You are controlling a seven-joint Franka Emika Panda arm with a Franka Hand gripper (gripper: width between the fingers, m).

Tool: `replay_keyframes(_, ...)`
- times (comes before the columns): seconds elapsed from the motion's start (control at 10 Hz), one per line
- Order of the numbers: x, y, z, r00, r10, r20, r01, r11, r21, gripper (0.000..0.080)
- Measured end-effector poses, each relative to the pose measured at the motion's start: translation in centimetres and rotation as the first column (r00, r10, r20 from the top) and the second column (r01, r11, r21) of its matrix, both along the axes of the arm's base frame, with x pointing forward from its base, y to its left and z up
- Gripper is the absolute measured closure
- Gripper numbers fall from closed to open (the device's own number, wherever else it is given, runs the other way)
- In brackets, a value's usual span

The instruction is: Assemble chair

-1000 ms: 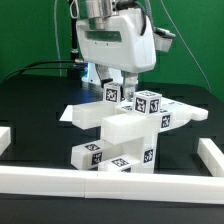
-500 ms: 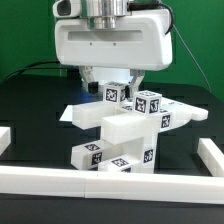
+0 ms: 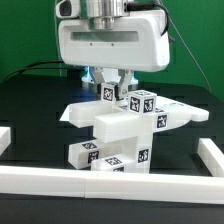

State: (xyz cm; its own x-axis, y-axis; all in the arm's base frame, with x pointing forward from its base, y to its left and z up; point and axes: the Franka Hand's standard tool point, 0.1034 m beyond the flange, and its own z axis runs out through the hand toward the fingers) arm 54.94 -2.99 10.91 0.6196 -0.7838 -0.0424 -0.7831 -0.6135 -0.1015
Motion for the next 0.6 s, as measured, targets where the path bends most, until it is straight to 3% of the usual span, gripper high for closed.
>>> replay_keyframes(0.6,0.37,0.09,0.01,0.93,-0.366,-0.033,0.367,0.93,0.025,0.0515)
